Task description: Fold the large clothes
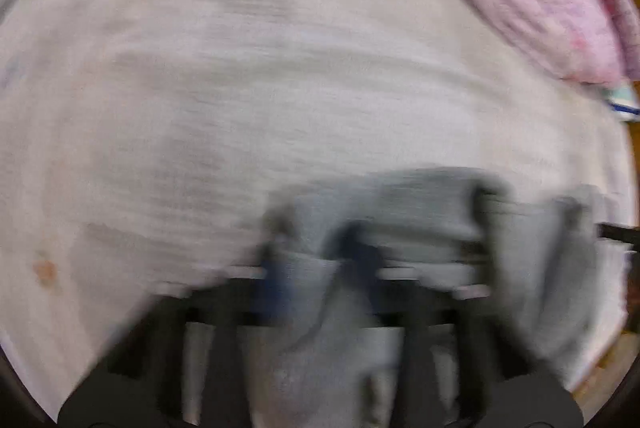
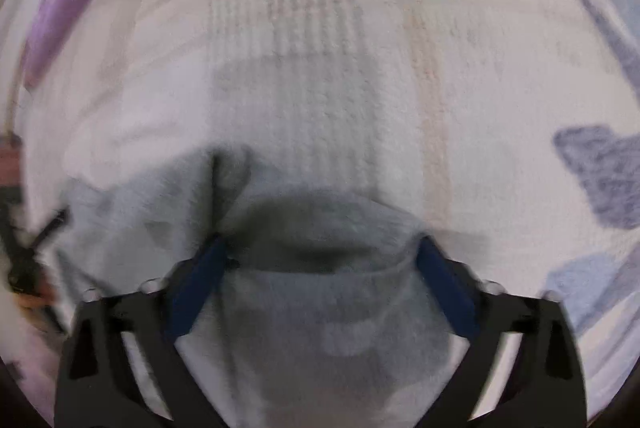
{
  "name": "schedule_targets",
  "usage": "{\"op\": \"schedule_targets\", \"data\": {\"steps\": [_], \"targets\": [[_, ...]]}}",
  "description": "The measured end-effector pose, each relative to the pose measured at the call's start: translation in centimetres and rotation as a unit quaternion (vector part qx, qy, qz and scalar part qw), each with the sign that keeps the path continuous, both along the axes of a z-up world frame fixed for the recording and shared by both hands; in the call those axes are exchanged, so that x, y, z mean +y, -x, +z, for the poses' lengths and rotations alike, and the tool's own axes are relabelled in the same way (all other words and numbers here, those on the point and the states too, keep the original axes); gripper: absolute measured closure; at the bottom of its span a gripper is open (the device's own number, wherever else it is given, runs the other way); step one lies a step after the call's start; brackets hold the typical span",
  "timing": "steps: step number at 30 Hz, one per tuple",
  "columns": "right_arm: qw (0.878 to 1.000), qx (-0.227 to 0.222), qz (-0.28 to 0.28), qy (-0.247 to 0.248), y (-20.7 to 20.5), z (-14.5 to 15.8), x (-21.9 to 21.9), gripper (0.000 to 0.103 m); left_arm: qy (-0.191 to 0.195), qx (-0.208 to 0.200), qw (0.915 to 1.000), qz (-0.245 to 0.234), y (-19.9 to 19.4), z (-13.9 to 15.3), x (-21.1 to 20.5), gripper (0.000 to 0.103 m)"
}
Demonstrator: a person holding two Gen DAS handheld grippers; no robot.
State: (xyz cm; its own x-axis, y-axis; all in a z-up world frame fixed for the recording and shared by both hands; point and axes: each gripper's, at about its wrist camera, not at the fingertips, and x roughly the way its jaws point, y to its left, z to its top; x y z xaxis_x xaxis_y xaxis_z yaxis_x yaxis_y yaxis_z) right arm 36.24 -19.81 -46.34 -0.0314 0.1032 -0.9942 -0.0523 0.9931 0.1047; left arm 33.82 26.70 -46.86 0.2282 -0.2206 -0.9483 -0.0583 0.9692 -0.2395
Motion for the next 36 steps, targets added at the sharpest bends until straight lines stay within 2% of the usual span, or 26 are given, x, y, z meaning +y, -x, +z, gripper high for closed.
{"op": "schedule_targets", "data": {"steps": [1, 2, 4, 6, 10, 11, 16, 19, 23, 25, 27, 30, 31, 32, 34, 36], "targets": [[1.000, -0.004, 0.000, -0.011, 0.4, 0.7, -0.3, 0.076, -0.014, -0.001, 0.9999, 0.002, 0.1, 0.6, -0.5, 0.094], [0.998, -0.005, -0.018, -0.059, 0.9, 1.5, -1.0, 0.091, -0.033, -0.009, 0.9994, -0.008, 0.4, 1.4, -1.2, 0.095], [0.997, -0.015, -0.022, -0.073, 1.8, 2.9, -1.5, 0.092, -0.048, -0.024, 0.9984, -0.014, 1.4, 3.2, -1.9, 0.095], [0.996, -0.037, -0.018, -0.080, 2.9, 4.9, -1.2, 0.093, -0.048, -0.034, 0.9982, -0.011, 2.1, 4.8, -1.8, 0.094], [0.994, -0.089, -0.007, -0.063, 5.7, 9.4, -0.1, 0.093, -0.070, -0.061, 0.9953, -0.026, 5.1, 8.6, -2.5, 0.094], [0.993, -0.099, -0.010, -0.063, 6.2, 10.1, -0.1, 0.093, -0.078, -0.065, 0.9945, -0.027, 4.7, 8.8, -3.7, 0.095], [0.987, -0.146, -0.021, -0.062, 12.4, 15.5, -0.9, 0.093, -0.105, -0.102, 0.9886, -0.034, 12.2, 14.1, -3.3, 0.095], [0.986, -0.154, -0.018, -0.061, 16.8, 17.1, -1.2, 0.093, -0.112, -0.108, 0.9871, -0.035, 16.9, 16.3, -3.5, 0.095], [0.989, -0.124, -0.026, -0.074, 24.1, 15.9, -2.2, 0.093, -0.110, -0.081, 0.9904, -0.022, 24.0, 16.1, -3.6, 0.095], [0.993, -0.099, -0.028, -0.055, 27.9, 14.3, -3.0, 0.094, -0.099, -0.054, 0.9936, -0.008, 28.1, 15.0, -3.7, 0.095], [0.997, -0.056, -0.028, -0.042, 30.8, 11.5, -3.6, 0.094, -0.086, -0.017, 0.9961, -0.003, 31.3, 12.5, -4.1, 0.095], [0.997, 0.049, -0.061, -0.011, 35.1, 6.1, -5.0, 0.090, -0.096, 0.073, 0.9923, -0.029, 36.1, 7.2, -5.5, 0.091], [0.995, 0.079, -0.064, 0.001, 35.9, 5.3, -5.2, 0.090, -0.109, 0.098, 0.9884, -0.039, 37.5, 6.2, -5.9, 0.090], [0.992, 0.095, -0.077, 0.006, 36.9, 5.3, -5.8, 0.090, -0.116, 0.103, 0.9868, -0.046, 38.4, 6.2, -6.1, 0.089], [0.992, 0.078, -0.103, -0.009, 37.5, 7.0, -6.5, 0.089, -0.109, 0.093, 0.9886, -0.048, 39.7, 7.6, -6.4, 0.089], [0.990, 0.041, -0.126, -0.042, 37.1, 9.4, -6.8, 0.082, -0.084, 0.074, 0.9926, -0.046, 39.8, 9.6, -6.7, 0.089]]}}
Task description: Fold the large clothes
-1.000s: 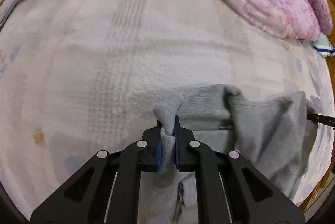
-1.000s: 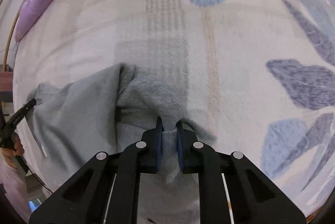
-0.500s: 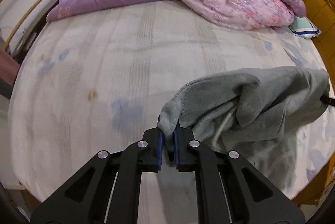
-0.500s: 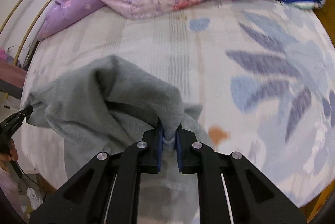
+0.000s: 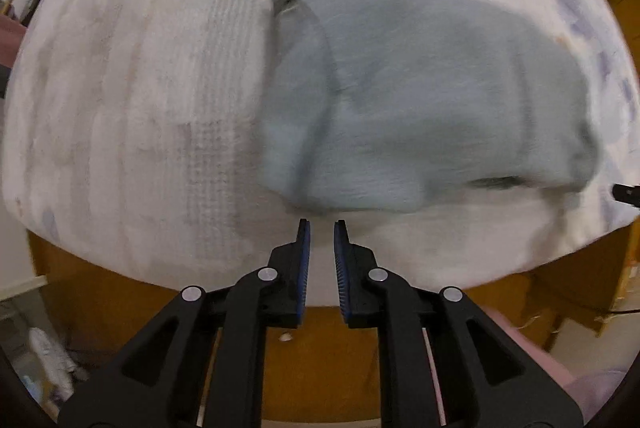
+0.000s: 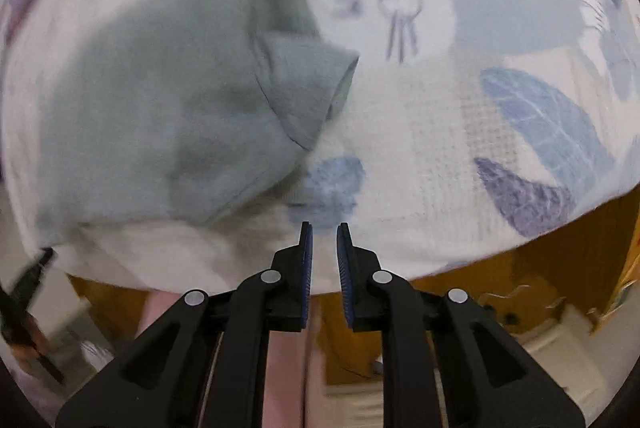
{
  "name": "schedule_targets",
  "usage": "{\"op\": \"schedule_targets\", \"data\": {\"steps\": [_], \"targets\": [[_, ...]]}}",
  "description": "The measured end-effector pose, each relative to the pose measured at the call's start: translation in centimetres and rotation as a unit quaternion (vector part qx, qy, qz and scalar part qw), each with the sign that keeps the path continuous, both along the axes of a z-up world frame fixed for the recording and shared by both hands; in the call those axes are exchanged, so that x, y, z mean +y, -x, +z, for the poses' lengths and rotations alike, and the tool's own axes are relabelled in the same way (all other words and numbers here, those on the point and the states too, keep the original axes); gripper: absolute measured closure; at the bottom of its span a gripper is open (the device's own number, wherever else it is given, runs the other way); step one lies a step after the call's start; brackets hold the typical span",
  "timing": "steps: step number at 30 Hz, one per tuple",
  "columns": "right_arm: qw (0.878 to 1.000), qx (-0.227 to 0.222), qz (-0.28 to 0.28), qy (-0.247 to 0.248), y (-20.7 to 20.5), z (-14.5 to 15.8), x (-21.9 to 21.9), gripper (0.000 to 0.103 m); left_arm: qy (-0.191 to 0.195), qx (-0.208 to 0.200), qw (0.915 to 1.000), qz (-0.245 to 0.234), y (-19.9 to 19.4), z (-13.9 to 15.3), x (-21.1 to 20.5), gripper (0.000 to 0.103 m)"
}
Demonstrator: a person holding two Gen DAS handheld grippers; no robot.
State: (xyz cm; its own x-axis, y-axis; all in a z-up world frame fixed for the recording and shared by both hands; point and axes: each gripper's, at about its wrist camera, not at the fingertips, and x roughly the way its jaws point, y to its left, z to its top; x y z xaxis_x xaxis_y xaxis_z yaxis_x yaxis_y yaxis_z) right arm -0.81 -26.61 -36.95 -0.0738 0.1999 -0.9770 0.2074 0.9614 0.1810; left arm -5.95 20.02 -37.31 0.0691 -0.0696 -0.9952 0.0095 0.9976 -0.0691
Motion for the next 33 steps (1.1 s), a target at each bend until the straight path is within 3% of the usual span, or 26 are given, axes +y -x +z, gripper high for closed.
{"op": "schedule_targets", "data": {"steps": [3, 7, 9, 10, 11, 12, 13, 15, 17, 18, 21, 23, 24, 25, 27, 28, 30, 33], "targets": [[0.996, -0.076, 0.025, -0.043, -3.1, 2.2, 2.4, 0.071, -0.011, -0.057, 0.9982, -0.013, -2.1, 2.1, -1.3, 0.089], [0.987, -0.108, 0.054, -0.105, -7.3, -0.7, 8.1, 0.070, 0.051, -0.100, 0.9936, -0.013, -6.4, 1.1, -4.1, 0.089], [0.985, -0.099, 0.066, -0.127, -8.2, -4.4, 11.2, 0.074, 0.061, -0.066, 0.9958, -0.018, -8.3, -2.6, -6.2, 0.091], [0.987, -0.062, 0.081, -0.122, -8.1, -7.3, 13.0, 0.074, 0.067, -0.032, 0.9971, -0.017, -8.7, -5.4, -7.3, 0.093], [0.989, -0.040, 0.083, -0.112, -7.6, -9.2, 13.9, 0.073, 0.059, -0.025, 0.9978, -0.020, -8.8, -7.0, -7.7, 0.093], [0.991, -0.054, 0.068, -0.106, -6.9, -9.9, 14.0, 0.074, 0.055, -0.031, 0.9977, -0.024, -8.5, -7.7, -7.9, 0.093], [0.992, -0.065, 0.055, -0.096, -6.4, -9.4, 14.2, 0.074, 0.059, -0.038, 0.9972, -0.025, -8.2, -7.8, -7.6, 0.093], [0.992, -0.025, 0.075, -0.098, -6.2, -8.4, 15.3, 0.072, 0.071, -0.008, 0.9974, -0.005, -8.2, -7.2, -6.9, 0.093], [0.989, -0.027, 0.089, -0.117, -6.4, -6.6, 16.1, 0.073, 0.037, 0.007, 0.9993, -0.005, -8.4, -5.9, -6.7, 0.092], [0.987, -0.044, 0.088, -0.127, -7.1, -5.5, 16.3, 0.073, 0.017, -0.018, 0.9996, -0.016, -8.6, -4.4, -7.1, 0.092], [0.980, -0.143, 0.060, -0.122, -11.3, -2.6, 16.9, 0.073, 0.036, -0.084, 0.9958, -0.006, -10.5, -2.2, -7.7, 0.092], [0.969, -0.202, 0.065, -0.124, -14.4, -2.5, 18.1, 0.073, 0.036, -0.109, 0.9934, -0.002, -12.4, -2.7, -8.7, 0.092], [0.966, -0.207, 0.080, -0.129, -15.6, -3.4, 19.1, 0.073, 0.021, -0.111, 0.9936, 0.002, -13.5, -3.8, -9.2, 0.092], [0.967, -0.194, 0.103, -0.126, -17.0, -5.0, 19.9, 0.073, 0.012, -0.099, 0.9948, 0.022, -14.5, -5.7, -9.4, 0.094], [0.968, -0.176, 0.151, -0.093, -17.5, -7.9, 20.3, 0.079, 0.029, -0.100, 0.9933, 0.050, -15.1, -6.9, -8.8, 0.094], [0.966, -0.183, 0.154, -0.100, -17.1, -7.9, 19.7, 0.081, 0.039, -0.099, 0.9935, 0.039, -14.9, -6.6, -8.5, 0.095], [0.974, -0.169, 0.128, -0.080, -16.1, -7.1, 17.3, 0.093, 0.015, -0.098, 0.9949, 0.018, -13.6, -5.3, -7.3, 0.101], [0.984, -0.111, 0.138, -0.030, -12.6, -5.8, 16.6, 0.087, -0.030, -0.056, 0.9979, 0.012, -11.4, -4.4, -5.9, 0.100]]}}
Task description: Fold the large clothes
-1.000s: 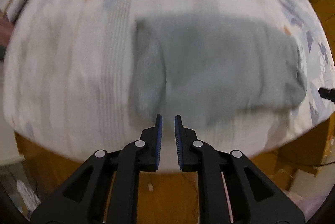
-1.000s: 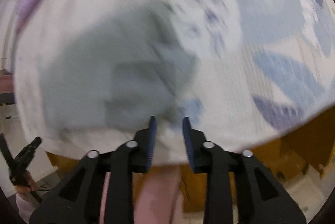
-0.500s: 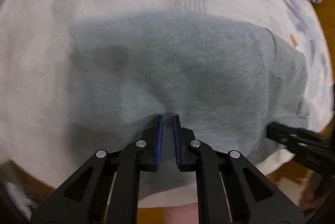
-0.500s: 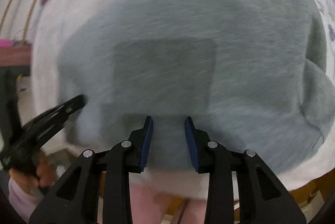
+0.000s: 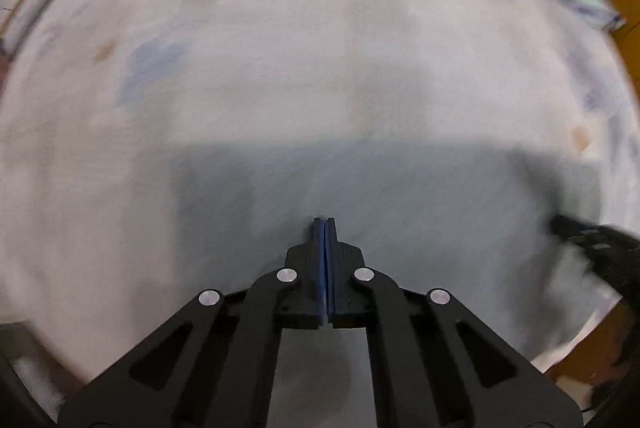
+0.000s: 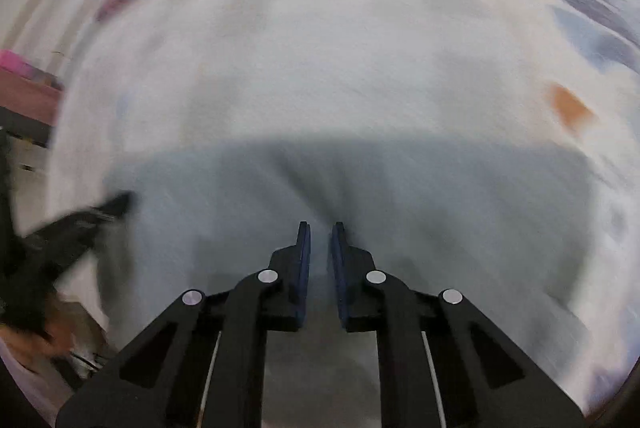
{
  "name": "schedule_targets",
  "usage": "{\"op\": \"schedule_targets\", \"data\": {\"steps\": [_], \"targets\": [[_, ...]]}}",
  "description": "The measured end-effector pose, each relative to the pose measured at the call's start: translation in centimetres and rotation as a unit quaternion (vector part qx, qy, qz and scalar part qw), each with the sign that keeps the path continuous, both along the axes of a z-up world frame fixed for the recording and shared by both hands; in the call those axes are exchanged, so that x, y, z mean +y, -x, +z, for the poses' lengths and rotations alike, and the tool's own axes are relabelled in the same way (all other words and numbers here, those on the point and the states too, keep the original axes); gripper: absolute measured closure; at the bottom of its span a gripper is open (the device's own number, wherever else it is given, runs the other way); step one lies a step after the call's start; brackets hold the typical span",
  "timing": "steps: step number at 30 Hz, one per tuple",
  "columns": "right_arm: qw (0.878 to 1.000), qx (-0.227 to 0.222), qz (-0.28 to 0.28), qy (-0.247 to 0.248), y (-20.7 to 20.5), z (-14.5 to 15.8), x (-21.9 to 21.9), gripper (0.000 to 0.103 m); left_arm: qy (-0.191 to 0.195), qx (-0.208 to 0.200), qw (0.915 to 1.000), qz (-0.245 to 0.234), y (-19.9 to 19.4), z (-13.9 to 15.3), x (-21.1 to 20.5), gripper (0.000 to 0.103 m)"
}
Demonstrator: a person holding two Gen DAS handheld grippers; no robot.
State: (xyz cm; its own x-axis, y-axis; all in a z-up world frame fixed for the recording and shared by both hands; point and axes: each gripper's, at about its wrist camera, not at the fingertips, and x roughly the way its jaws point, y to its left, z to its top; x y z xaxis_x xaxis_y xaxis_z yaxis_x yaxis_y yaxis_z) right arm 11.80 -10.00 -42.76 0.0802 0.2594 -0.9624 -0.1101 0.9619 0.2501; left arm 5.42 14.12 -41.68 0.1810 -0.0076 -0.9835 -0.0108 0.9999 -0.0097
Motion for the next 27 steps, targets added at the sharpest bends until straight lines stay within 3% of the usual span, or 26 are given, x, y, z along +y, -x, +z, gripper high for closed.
{"op": "schedule_targets", "data": {"steps": [3, 5, 7, 9, 12, 13, 14, 15, 20, 22, 26, 27], "targets": [[0.996, 0.073, 0.008, -0.059, 2.8, -1.5, 1.3, 0.087, 0.041, 0.086, 0.9950, 0.029, 3.1, -2.2, 0.3, 0.101], [0.995, 0.088, 0.025, -0.032, 4.7, -3.3, 2.4, 0.088, 0.036, 0.112, 0.9930, 0.014, 5.2, -4.1, -0.9, 0.101], [0.993, 0.103, -0.015, -0.047, 5.1, -3.5, 1.3, 0.088, 0.018, 0.123, 0.9921, -0.010, 6.9, -4.6, -1.9, 0.101], [0.986, 0.143, -0.064, -0.058, 5.2, -3.0, -0.5, 0.088, 0.031, 0.137, 0.9900, -0.005, 7.3, -3.8, -1.8, 0.101], [0.989, 0.133, -0.051, -0.038, 4.4, -0.5, -1.8, 0.081, 0.028, 0.120, 0.9923, -0.014, 7.4, -1.7, -2.0, 0.099], [0.989, 0.124, -0.067, -0.051, 3.8, 0.5, -3.1, 0.061, 0.034, 0.114, 0.9928, -0.017, 7.2, -0.8, -2.3, 0.097], [0.988, 0.116, -0.085, -0.062, 2.9, 1.1, -4.4, 0.028, 0.038, 0.109, 0.9932, -0.015, 7.1, -0.2, -2.6, 0.097], [0.987, 0.102, -0.103, -0.073, 2.3, 1.7, -5.7, 0.019, 0.043, 0.103, 0.9937, -0.014, 6.9, 0.5, -2.9, 0.097], [0.989, 0.036, -0.130, -0.068, -2.2, 3.0, -12.0, 0.013, 0.049, 0.060, 0.9969, -0.014, 4.9, 3.3, -5.5, 0.096], [0.991, 0.014, -0.119, -0.062, -3.9, 1.3, -13.8, 0.010, 0.049, 0.040, 0.9979, -0.013, 3.8, 3.8, -6.6, 0.094], [0.990, 0.028, -0.100, -0.099, -6.7, -3.6, -15.2, 0.010, 0.047, 0.024, 0.9986, 0.000, 1.1, 3.2, -8.6, 0.093], [0.990, 0.030, -0.089, -0.106, -5.8, -4.1, -16.3, 0.010, 0.041, 0.020, 0.9990, 0.003, 0.7, 3.0, -9.1, 0.093]]}}
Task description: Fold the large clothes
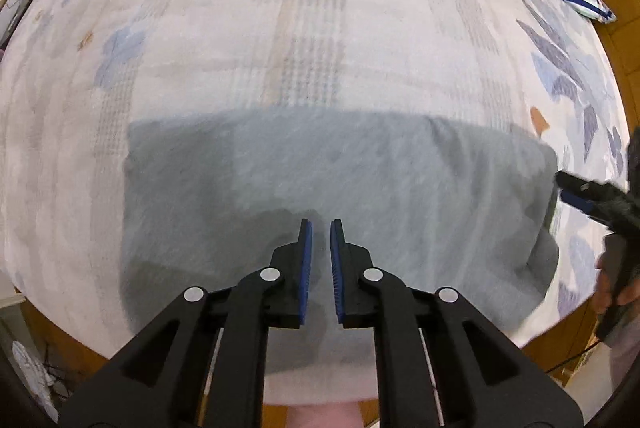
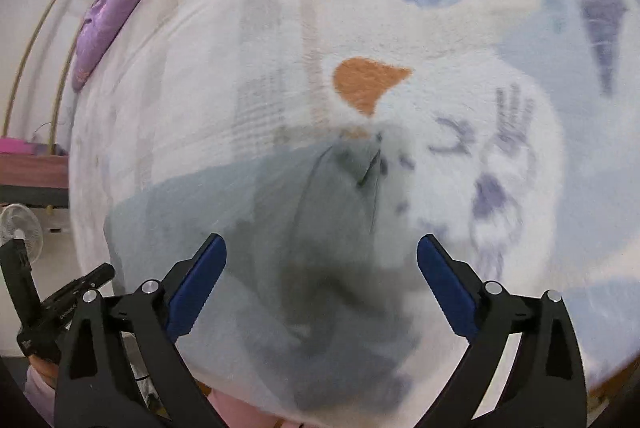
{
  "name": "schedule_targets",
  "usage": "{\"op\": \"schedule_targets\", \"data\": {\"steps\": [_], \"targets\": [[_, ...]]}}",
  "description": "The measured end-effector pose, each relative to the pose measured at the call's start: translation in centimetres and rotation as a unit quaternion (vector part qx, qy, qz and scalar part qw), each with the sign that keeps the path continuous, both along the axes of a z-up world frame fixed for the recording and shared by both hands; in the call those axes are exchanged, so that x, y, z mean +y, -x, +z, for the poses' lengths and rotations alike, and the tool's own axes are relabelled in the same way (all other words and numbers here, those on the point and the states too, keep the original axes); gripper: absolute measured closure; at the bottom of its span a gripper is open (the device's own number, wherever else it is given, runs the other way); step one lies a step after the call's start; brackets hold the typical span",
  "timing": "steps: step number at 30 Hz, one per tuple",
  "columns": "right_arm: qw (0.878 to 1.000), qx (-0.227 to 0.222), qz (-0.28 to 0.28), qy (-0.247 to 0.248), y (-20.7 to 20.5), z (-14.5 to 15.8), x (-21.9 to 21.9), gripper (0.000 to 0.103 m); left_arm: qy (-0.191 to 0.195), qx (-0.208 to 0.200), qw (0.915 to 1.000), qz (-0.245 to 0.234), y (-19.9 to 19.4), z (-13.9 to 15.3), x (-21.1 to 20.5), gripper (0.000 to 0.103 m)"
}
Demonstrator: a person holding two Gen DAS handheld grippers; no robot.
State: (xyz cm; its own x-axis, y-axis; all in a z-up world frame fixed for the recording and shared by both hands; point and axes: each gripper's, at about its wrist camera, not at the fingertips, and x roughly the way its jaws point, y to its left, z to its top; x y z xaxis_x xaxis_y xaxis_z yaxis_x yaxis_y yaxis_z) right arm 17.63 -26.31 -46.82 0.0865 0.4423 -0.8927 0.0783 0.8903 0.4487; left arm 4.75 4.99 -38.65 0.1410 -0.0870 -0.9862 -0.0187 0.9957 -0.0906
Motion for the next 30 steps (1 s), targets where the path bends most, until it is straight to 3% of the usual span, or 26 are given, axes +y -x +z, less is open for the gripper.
{"op": "schedule_targets", "data": {"steps": [3, 5, 7, 9, 10, 13, 16, 19, 21, 23, 25, 26, 28, 30], "targets": [[0.994, 0.024, 0.007, -0.109, -0.7, -3.1, 0.7, 0.012, -0.010, -0.001, 0.9999, -0.001, -0.3, -0.5, -0.8, 0.093], [0.990, 0.009, 0.038, -0.135, 0.4, -3.1, 1.7, 0.010, -0.013, -0.006, 0.9999, -0.004, -1.0, -0.2, -1.2, 0.093], [0.983, 0.042, 0.074, -0.164, 1.8, -3.3, 2.6, 0.010, -0.024, -0.008, 0.9996, -0.009, -1.5, -0.2, -1.7, 0.093], [0.975, 0.082, 0.062, -0.197, 3.6, -3.7, 2.2, 0.010, -0.025, -0.003, 0.9997, -0.004, -2.1, -0.3, -2.2, 0.093], [0.976, 0.085, 0.049, -0.192, 4.4, -3.7, 2.0, 0.013, -0.022, -0.002, 0.9997, -0.001, -2.3, -0.3, -2.2, 0.093], [0.987, 0.107, 0.005, -0.116, 4.7, -3.6, 1.7, 0.057, -0.031, -0.017, 0.9994, -0.001, -3.4, -0.1, -2.7, 0.093], [0.987, 0.121, 0.016, -0.102, 3.7, -2.6, 2.9, 0.075, -0.022, -0.010, 0.9997, -0.007, -4.9, -0.4, -3.2, 0.094], [0.987, 0.121, 0.018, -0.101, 2.8, -1.3, 3.8, 0.076, -0.023, -0.011, 0.9996, -0.010, -7.0, -0.6, -3.7, 0.102], [0.987, 0.121, 0.012, -0.101, 2.4, -0.6, 4.2, 0.076, 0.012, -0.004, 0.9999, 0.000, -8.1, -1.6, -3.4, 0.102], [0.989, 0.124, 0.014, -0.085, 2.4, -1.0, 4.4, 0.076, 0.067, 0.052, 0.9962, 0.018, -9.1, -5.5, -2.7, 0.103], [0.987, 0.138, -0.002, -0.079, 3.0, -2.0, 3.9, 0.075, 0.093, 0.068, 0.9934, 0.004, -9.3, -8.0, -2.3, 0.103], [0.985, 0.150, -0.015, -0.083, 3.0, -2.4, 3.6, 0.075, 0.102, 0.084, 0.9913, 0.004, -9.6, -7.8, -2.0, 0.103], [0.981, 0.168, -0.036, -0.088, 3.1, -2.4, 3.0, 0.075, 0.121, 0.155, 0.9804, 0.020, -9.6, -6.5, -1.3, 0.103], [0.983, 0.158, -0.019, -0.087, 2.8, -1.0, 3.6, 0.075, 0.099, 0.188, 0.9771, -0.013, -8.7, -5.2, -2.0, 0.103]]}}
